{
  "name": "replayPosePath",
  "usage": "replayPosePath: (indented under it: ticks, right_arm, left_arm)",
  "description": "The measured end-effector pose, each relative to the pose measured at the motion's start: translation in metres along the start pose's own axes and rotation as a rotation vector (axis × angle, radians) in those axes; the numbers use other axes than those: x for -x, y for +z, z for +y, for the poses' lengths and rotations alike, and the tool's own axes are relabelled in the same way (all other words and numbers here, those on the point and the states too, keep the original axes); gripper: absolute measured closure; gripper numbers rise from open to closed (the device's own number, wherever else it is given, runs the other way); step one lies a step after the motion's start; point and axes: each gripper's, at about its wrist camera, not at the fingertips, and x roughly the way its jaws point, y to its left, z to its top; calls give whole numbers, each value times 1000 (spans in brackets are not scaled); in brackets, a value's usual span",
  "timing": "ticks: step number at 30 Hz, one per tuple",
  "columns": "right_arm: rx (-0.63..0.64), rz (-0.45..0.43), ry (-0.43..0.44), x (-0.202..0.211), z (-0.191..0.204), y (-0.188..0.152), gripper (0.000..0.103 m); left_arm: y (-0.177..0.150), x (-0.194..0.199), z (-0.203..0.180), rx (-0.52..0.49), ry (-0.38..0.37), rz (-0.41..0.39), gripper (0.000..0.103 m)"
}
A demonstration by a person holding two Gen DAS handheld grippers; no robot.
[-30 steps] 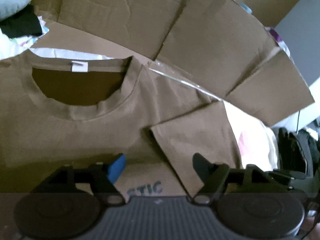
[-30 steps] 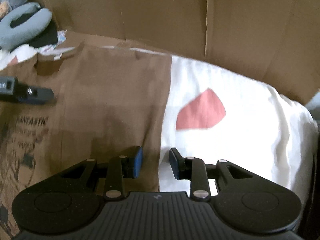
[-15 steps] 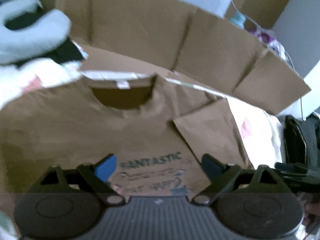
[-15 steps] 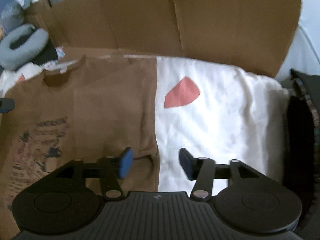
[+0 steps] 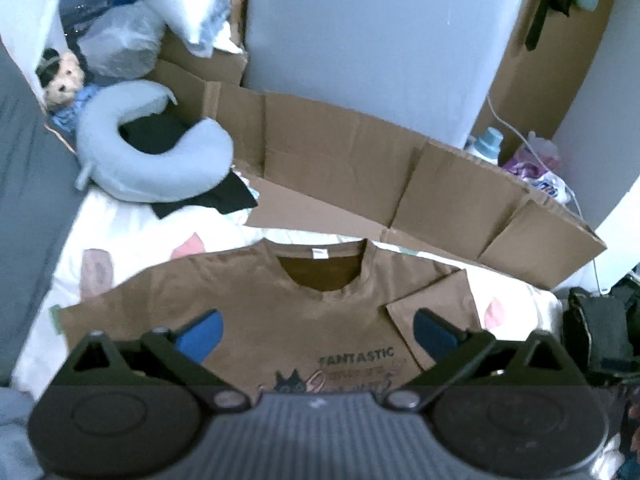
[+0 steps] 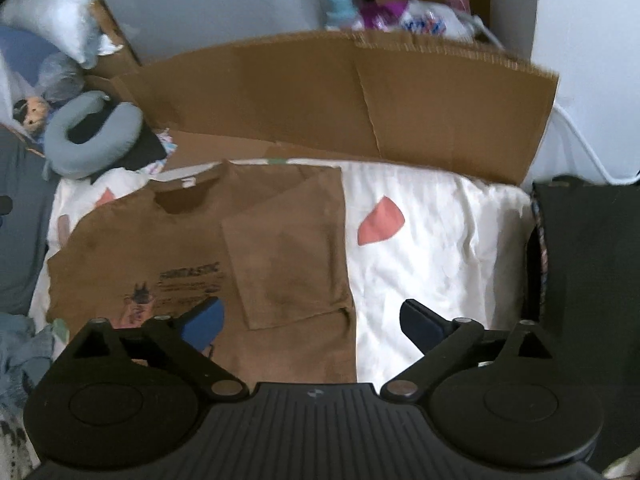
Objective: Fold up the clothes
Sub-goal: 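Raise both open grippers above the T-shirt to view it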
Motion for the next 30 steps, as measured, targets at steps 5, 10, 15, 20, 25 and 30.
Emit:
replayPosePath:
  ticks: [5, 10, 15, 20, 25, 30]
  right_arm:
    - [49, -4, 2, 48, 22, 13, 1]
    - [82, -30, -21, 97, 37, 25, 1]
    - [77, -43, -30, 142, 47, 37, 1]
    - [25, -47, -23, 179, 48, 44, 1]
    - [5, -27, -55, 204, 47, 51, 1]
    - [-9, -31, -47, 227, 46, 57, 1]
  left_arm:
    - [6, 43, 3, -18, 11, 15, 0]
    - [14, 91, 8, -7, 3, 13, 0]
    - [27, 135, 13, -31, 67, 40, 0]
    - [38, 179, 22, -18, 70, 24, 0]
    - [47, 222, 29, -17, 80, 2, 0]
    - [54, 252, 37, -14, 107, 1, 0]
